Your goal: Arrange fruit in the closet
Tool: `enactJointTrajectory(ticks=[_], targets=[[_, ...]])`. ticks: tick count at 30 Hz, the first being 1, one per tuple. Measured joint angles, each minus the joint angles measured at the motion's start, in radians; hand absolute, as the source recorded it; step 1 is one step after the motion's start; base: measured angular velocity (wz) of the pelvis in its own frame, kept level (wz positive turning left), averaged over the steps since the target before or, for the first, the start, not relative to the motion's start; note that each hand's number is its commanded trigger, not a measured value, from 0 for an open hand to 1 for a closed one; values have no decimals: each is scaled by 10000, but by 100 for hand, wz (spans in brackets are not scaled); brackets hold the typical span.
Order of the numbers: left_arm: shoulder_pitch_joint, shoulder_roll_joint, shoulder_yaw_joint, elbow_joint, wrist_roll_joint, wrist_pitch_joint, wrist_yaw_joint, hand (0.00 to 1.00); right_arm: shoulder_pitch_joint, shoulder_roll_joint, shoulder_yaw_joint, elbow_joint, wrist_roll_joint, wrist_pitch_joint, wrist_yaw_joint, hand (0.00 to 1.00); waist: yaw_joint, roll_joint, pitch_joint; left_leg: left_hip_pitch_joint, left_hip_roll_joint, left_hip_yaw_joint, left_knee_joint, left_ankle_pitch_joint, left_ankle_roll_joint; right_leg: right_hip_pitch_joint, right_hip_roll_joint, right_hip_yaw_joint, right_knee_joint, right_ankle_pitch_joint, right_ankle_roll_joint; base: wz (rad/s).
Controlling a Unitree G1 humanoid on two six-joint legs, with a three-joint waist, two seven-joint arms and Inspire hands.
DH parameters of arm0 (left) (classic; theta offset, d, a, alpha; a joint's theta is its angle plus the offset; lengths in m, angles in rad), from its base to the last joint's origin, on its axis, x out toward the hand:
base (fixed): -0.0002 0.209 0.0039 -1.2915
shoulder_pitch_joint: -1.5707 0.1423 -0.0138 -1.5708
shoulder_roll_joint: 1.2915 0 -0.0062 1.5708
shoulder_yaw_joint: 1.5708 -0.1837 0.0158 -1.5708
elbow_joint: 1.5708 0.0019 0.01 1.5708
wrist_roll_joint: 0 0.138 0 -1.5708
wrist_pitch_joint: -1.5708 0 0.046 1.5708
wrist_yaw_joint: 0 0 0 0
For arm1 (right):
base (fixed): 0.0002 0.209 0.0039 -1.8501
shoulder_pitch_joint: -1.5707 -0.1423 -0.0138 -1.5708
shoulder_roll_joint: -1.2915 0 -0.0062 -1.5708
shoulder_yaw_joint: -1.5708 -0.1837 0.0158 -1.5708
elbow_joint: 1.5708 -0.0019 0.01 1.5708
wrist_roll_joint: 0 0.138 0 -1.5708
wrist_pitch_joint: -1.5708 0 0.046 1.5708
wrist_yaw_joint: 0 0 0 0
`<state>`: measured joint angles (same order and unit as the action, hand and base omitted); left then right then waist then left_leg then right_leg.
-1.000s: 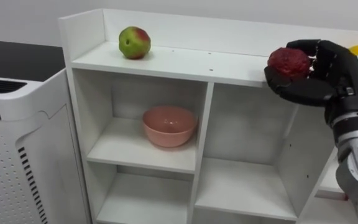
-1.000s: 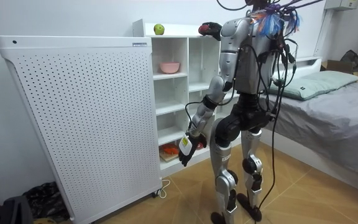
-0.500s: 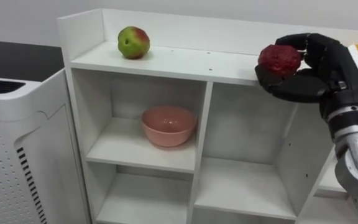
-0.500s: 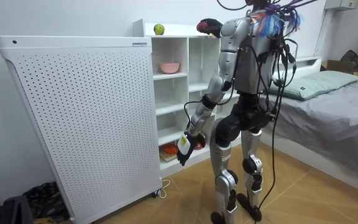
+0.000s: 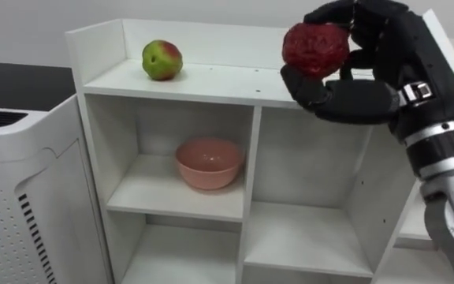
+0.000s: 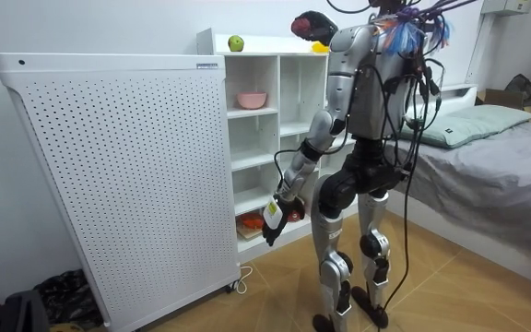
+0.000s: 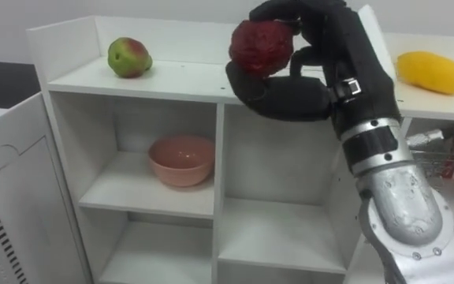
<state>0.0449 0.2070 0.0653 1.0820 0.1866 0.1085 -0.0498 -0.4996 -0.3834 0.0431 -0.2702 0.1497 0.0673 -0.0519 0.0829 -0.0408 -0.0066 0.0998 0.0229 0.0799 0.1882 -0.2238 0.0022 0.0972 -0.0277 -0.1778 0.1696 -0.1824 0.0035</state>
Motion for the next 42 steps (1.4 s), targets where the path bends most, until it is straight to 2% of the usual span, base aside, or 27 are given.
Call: enactJointTrajectory(ticks=[3,6,9,11,13,15,17,19,23,26,28,32,36,38,40,42], targets=[[-2,-5,-237,-1,-30,-16,27,0,472,78,295,-183,5,0,372,100,10,35,4,-15,2,22,4,0,0,-27,-2,10,7,13,-6,0],[-1,-15,-403,56,-32,-84,33,0,730,380,386,-173,35,0,697,100,13,91,22,-49,4,26,5,0,0,-65,1,27,13,28,-6,0],[-1,-22,-533,135,-282,-155,31,0,1104,397,431,-135,660,-19,859,100,11,146,45,-45,1,25,7,0,1,-74,-1,35,5,31,-2,0],[-2,-22,-739,174,-481,-238,37,0,1413,488,545,238,1000,-256,851,100,9,174,65,-59,-3,11,8,0,1,-84,-11,6,4,36,2,0],[-7,-62,-842,184,-655,-321,39,0,2010,834,559,814,1022,-246,829,100,-1,208,84,-157,-2,-12,39,0,1,-145,-13,-7,15,37,0,2],[-68,-88,-958,302,-754,-359,45,0,2230,984,568,1425,1026,-233,835,100,-9,238,95,-340,-6,-18,115,6,11,-313,-34,-16,74,47,-6,0],[-201,-95,-1136,581,-995,-381,46,0,2242,1118,566,2329,1093,-232,831,100,-44,296,121,-530,-14,-7,172,23,31,-513,-59,-21,186,47,-6,0],[-275,-118,-1194,738,-1199,-419,53,0,2281,1170,566,3433,1088,-223,769,100,-46,322,109,-733,-28,25,171,74,47,-765,-78,-1,262,50,-7,0],[-355,-151,-1280,799,-1502,-436,232,0,2313,1483,604,4428,1070,-241,569,100,-66,336,106,-1085,-27,-6,186,146,47,-1188,-123,-48,441,50,-7,0],[-672,-246,-1312,1122,-1572,-451,320,0,2301,1531,863,5776,1167,-395,543,100,-30,364,122,-1264,-5,1,186,212,72,-1405,-218,-116,525,50,-8,1],[-934,-350,-1484,1400,-1777,-493,502,0,2302,1706,955,6892,1317,-397,438,100,12,422,152,-1510,-43,11,256,239,114,-1660,-253,-198,653,50,-8,0],[-1184,-356,-1661,1949,-2438,-535,733,0,2247,1914,953,7538,2114,-407,195,100,51,445,177,-2242,-56,106,527,262,151,-2609,-347,-172,1258,48,-11,-10],[-1410,-360,-1874,2047,-3132,-539,1002,0,1574,1897,873,9198,4286,-439,175,100,46,449,356,-3140,-166,138,973,318,229,-3505,-599,-511,1773,3,-58,4],[-1584,-402,-1897,2048,-3190,-517,1131,0,1346,1979,871,9738,5271,-435,266,100,37,422,439,-3661,-199,82,1257,330,249,-3990,-660,-468,2019,4,-75,9],[-1754,-456,-1895,2084,-3363,-492,1270,0,961,2006,812,10700,6636,-365,340,100,69,394,492,-4264,-274,0,1583,356,294,-4581,-784,-450,2417,-32,-97,12],[-1917,-461,-1899,2105,-3526,-498,1331,0,701,1998,560,10943,7365,-245,412,100,56,357,542,-4798,-346,-5,1800,408,367,-5164,-918,-449,2760,-63,-119,11]])
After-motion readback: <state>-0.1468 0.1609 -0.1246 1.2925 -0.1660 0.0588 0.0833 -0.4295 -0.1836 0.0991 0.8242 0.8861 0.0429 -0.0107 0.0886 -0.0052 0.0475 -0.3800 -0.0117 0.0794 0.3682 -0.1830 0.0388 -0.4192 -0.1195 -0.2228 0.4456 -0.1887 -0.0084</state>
